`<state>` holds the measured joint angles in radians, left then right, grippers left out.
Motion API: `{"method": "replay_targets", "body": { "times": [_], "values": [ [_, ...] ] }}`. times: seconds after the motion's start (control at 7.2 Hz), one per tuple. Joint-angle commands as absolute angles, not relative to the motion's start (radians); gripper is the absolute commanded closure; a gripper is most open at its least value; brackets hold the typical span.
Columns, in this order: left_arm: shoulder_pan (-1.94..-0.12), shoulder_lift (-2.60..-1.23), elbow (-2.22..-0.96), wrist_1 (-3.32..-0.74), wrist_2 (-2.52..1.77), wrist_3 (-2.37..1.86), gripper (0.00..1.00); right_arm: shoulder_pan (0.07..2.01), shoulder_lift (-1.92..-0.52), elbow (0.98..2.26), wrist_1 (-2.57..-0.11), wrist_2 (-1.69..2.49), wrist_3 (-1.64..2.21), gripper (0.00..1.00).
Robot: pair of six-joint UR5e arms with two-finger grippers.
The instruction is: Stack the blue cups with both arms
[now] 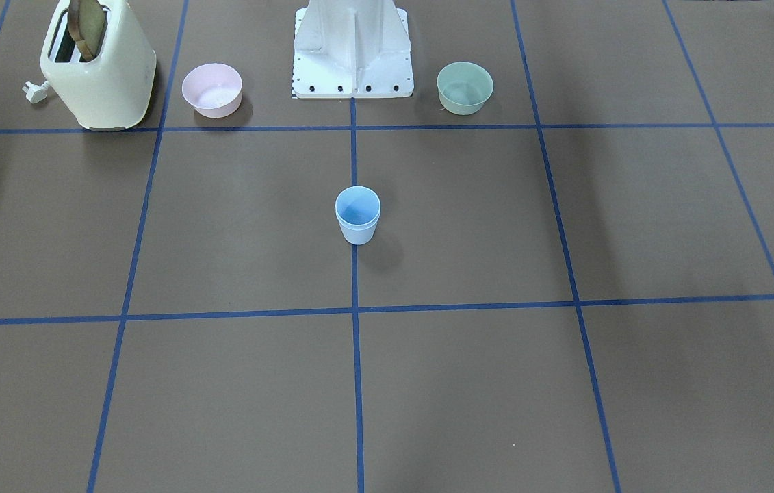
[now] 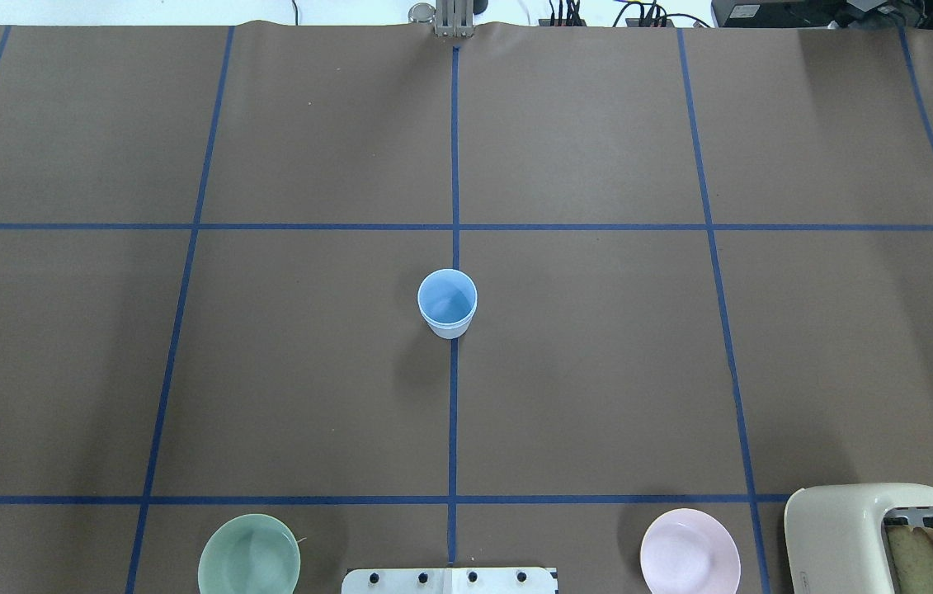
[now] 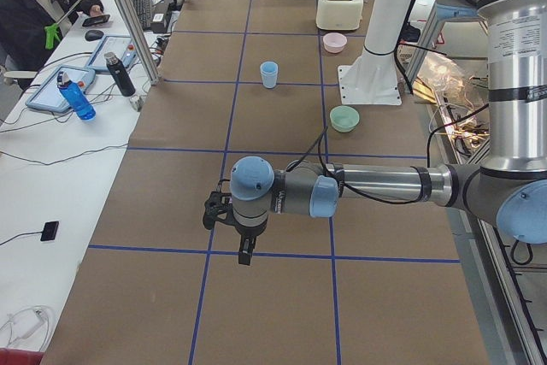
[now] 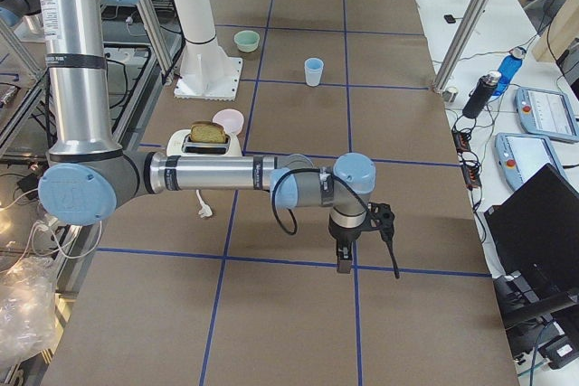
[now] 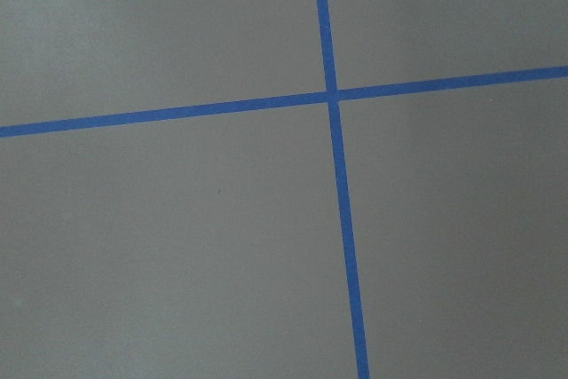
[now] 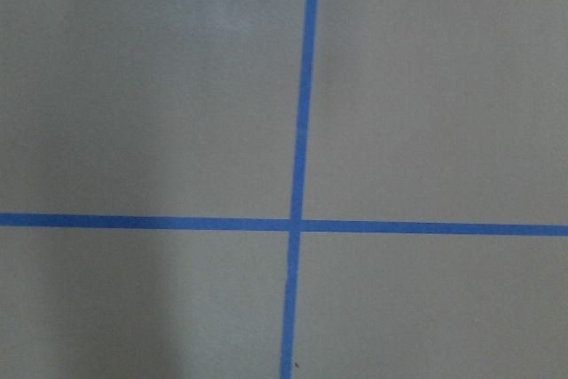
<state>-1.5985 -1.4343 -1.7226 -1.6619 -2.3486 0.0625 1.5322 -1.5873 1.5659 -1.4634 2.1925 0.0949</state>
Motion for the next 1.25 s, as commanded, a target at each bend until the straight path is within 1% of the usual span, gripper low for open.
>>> {"method": "replay_targets", "body": {
  "times": [0.0, 0.69, 1.11],
  "values": [
    [-1.598, -1.431, -1.721, -1.669, -2.349, 0.061, 0.0, 1.551, -1.651, 1.563, -1.405, 2.189, 0.086, 0.0],
    [-1.598, -1.43, -1.721, -1.669, -2.349, 0.061, 0.0, 1.572, -1.651, 1.638, -1.424, 2.212, 0.078, 0.0],
    [-1.598, -1.43, -1.717, -1.669, -2.349, 0.06, 0.0, 1.562, -1.641, 1.706, -1.561, 2.229, 0.054, 0.0]
  ]
}}
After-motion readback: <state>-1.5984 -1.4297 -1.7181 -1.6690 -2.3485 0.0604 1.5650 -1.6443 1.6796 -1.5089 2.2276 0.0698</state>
